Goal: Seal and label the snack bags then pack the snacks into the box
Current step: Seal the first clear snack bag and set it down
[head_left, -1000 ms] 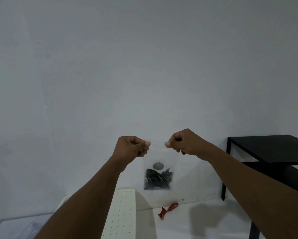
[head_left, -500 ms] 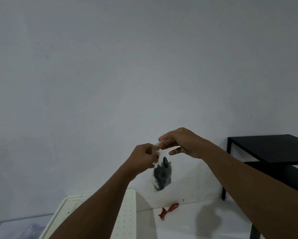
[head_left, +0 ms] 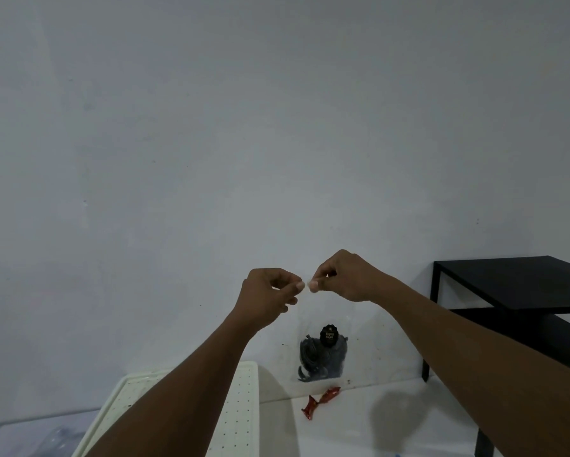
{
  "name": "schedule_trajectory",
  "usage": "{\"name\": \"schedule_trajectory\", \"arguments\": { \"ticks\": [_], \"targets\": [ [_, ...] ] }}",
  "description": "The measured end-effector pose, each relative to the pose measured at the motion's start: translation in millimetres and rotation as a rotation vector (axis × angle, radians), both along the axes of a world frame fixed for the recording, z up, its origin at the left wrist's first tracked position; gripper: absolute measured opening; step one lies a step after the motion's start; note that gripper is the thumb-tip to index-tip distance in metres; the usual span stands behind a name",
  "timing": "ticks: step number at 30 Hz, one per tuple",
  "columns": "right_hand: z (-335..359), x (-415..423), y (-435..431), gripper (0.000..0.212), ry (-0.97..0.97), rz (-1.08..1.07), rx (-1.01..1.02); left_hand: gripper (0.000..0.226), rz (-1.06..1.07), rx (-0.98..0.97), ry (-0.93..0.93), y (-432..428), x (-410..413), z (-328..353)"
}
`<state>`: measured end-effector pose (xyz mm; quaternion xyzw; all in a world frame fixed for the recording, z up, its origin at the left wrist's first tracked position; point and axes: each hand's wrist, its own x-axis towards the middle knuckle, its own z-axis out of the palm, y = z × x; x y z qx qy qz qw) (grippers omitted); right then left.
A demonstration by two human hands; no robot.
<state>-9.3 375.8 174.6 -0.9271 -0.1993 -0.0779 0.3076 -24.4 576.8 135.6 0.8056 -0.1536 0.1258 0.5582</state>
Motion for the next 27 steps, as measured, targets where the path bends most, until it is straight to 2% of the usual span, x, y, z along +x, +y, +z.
{"name": "schedule_trajectory", "arguments": {
  "ticks": [5,11,15,21,24,27],
  "targets": [
    [-1.6,0.6,-0.7,0.018,0.023,0.014,-0.019,0.014,0.027,0.011,0.020,-1.3,1.8,-4.6],
    [-3.4,1.4,-0.3,0.012,0.024,0.058,0.018,0.014,0.026,0.015,-0.008,-4.8,-0.3,-3.8],
    [-4.9,2.5,-8.3,0.019,-0.001,0.050,-0.026,0.015,0.081,-0.012,-0.029,-4.1,-2.5,-0.1],
    [-7.8,0.2,-12.2,0.022,0.021,0.058,0.038,0.018,0.014,-0.016,0.065,2.1,-2.1,-0.4],
    [-8.7,-1.1,-10.8,0.023,0.042,0.088,0.062,0.024,-0.005,0.033,0.037,5.7,-2.4,-1.9],
    [-10.7,-2.0,-9.6,0.020,0.062,0.092,0.120,0.020,0.020,0.046,0.000,6.9,-1.8,-2.8]
  ]
}}
